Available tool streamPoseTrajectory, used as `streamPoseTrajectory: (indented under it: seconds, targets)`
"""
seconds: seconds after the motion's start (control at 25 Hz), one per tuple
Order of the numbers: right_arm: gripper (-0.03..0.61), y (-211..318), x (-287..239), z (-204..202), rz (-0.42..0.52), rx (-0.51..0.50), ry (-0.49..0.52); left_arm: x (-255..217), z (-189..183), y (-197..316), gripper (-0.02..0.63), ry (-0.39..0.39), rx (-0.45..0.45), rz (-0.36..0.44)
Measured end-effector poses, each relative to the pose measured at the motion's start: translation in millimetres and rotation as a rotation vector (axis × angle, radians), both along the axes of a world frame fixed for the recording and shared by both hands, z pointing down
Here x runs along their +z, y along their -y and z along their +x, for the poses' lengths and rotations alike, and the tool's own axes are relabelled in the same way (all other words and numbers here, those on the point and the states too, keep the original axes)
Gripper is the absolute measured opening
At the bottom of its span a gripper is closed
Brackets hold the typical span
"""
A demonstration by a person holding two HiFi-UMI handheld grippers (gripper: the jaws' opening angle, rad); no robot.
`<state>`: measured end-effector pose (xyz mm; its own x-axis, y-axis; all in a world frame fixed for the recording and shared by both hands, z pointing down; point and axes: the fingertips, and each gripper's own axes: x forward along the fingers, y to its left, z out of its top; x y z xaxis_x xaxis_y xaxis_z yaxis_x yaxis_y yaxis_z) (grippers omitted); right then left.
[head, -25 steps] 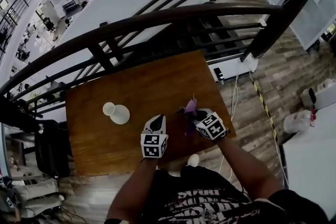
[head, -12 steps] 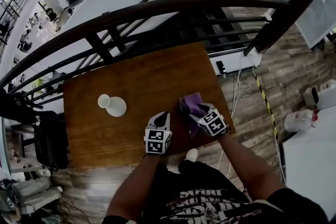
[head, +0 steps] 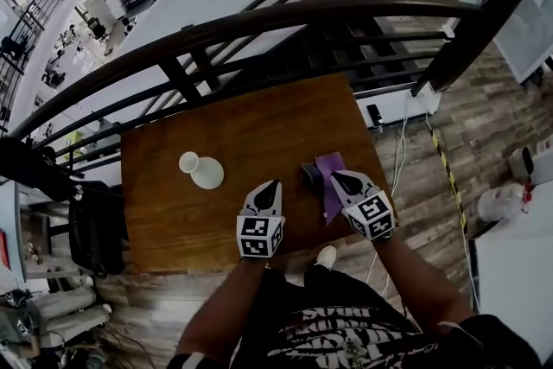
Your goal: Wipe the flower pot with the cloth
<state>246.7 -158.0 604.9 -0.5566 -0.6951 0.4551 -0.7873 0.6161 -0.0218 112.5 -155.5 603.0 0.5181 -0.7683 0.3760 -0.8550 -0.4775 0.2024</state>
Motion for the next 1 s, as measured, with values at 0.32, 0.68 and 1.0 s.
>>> streamPoseTrajectory:
  seconds: [0.32,0.68,1.0]
  targets:
    - [-0.002,-40,-70,-29,0.184,-0.04,0.158,-62,-44,-42,-0.002,-0.045,-0.186,0.136]
    - [-0.002,-92,-87,-75,0.162,-0.126,0.193,-98,-99,-118,-0.002,-0.012,-0.271,0.193]
    - [-0.002,-170,-92,-127,0.19,-0.056,0.151,-90,-147,-195,-0.002,-0.032,-0.22,0.184]
